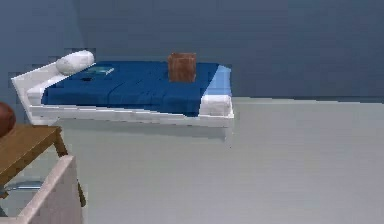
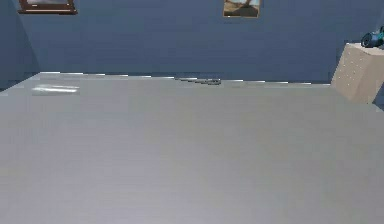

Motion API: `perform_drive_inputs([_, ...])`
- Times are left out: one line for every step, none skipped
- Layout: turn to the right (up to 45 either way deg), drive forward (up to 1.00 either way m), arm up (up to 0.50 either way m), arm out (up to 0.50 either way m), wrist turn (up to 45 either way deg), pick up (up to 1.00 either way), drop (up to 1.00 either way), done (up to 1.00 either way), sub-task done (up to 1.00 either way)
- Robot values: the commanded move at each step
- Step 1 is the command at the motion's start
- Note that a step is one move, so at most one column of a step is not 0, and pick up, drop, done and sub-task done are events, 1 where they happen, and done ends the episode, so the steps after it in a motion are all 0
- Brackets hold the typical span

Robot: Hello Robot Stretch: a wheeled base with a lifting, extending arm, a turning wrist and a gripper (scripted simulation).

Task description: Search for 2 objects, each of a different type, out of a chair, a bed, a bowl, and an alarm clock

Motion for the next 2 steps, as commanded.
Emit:
perform_drive_inputs([0.0, 1.00, 0.00, 0.00, 0.0, 0.00, 0.00, 0.00, 0.00])
perform_drive_inputs([0.0, 0.30, 0.00, 0.00, 0.0, 0.00, 0.00, 0.00, 0.00])
